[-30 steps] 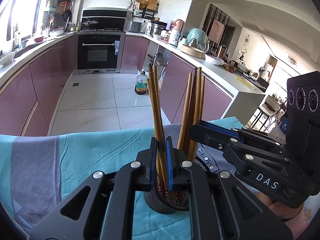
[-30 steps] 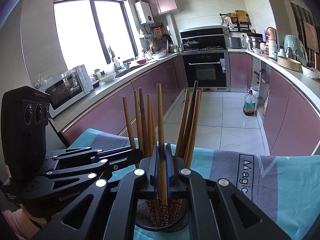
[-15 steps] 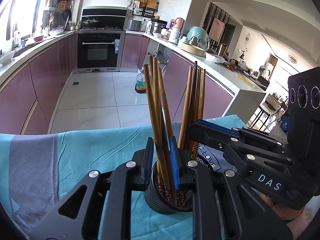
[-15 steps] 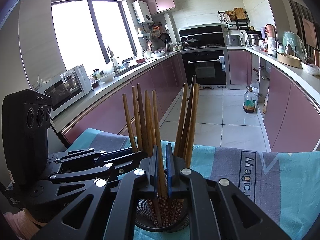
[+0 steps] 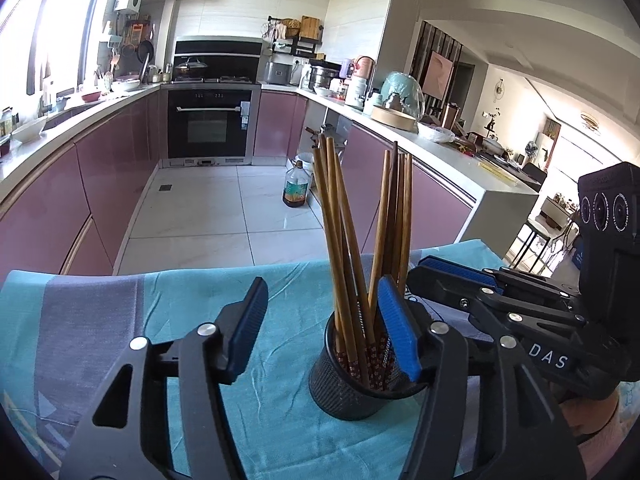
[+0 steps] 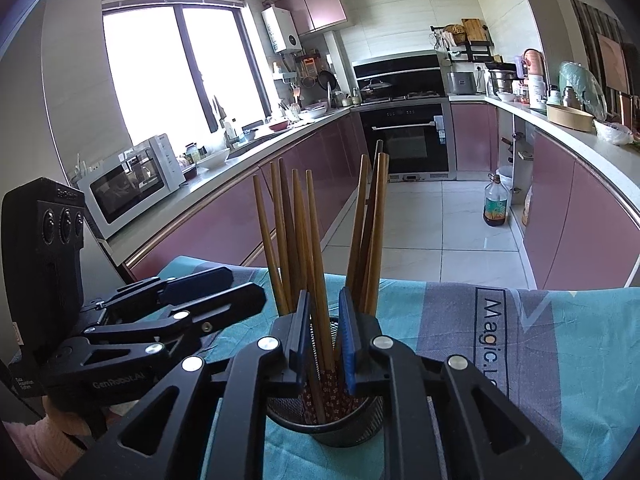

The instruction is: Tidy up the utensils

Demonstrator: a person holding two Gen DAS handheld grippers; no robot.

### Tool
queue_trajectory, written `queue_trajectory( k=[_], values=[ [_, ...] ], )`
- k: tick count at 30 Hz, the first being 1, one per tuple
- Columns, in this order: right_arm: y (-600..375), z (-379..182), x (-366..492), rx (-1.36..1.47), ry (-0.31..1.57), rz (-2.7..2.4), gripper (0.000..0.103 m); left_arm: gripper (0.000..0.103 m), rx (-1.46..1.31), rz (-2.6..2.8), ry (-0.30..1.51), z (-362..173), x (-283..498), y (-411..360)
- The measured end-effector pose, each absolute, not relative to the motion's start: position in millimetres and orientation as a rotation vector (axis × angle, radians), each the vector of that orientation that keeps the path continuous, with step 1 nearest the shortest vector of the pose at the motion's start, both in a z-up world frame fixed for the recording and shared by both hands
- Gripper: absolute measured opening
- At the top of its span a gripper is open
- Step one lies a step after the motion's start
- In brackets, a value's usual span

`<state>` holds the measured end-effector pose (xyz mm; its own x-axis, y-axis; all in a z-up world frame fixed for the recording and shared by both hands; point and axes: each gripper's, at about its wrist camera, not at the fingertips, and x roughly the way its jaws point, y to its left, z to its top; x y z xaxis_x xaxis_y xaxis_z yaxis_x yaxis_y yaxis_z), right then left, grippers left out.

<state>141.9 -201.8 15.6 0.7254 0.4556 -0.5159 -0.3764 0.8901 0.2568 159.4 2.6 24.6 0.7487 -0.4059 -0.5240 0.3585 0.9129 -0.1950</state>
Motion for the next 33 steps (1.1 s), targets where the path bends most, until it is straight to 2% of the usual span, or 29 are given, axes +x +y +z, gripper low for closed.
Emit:
queue_trajectory(
  k=[1, 2, 5, 6, 8, 10, 11, 12, 23, 33],
  values=[
    [-202, 16, 137, 0.135, 0.595, 0.460, 0.018, 0.067, -0.073, -0.404, 0.568, 27, 152, 6],
    [-201, 17, 133, 0.132, 0.586, 0.460, 0.024, 0.078, -0.063, -0.390, 0.546, 29, 145, 10],
    [-200, 20, 115, 0.107, 0.534, 0.441, 0.049, 0.094, -0.032, -0.328, 0.462, 36, 120, 23],
    [-199, 20, 110, 0.100, 0.517, 0.430, 0.060, 0.097, -0.028, -0.311, 0.441, 37, 113, 28],
    [-196, 21, 97, 0.084, 0.484, 0.399, 0.066, 0.098, -0.027, -0.291, 0.415, 40, 98, 38],
    [-194, 20, 87, 0.068, 0.458, 0.374, 0.075, 0.098, -0.029, -0.270, 0.395, 40, 85, 47],
    [-192, 20, 83, 0.064, 0.442, 0.364, 0.088, 0.098, -0.030, -0.255, 0.385, 39, 79, 52],
    [-189, 20, 75, 0.056, 0.415, 0.353, 0.096, 0.098, -0.029, -0.237, 0.378, 39, 73, 56],
    [-166, 25, 0, -0.021, 0.132, 0.275, 0.096, 0.098, -0.070, -0.155, 0.244, 47, 7, 92],
    [-163, 24, -10, -0.004, 0.130, 0.279, 0.096, 0.098, -0.079, -0.132, 0.177, 57, -23, 93]
  ],
)
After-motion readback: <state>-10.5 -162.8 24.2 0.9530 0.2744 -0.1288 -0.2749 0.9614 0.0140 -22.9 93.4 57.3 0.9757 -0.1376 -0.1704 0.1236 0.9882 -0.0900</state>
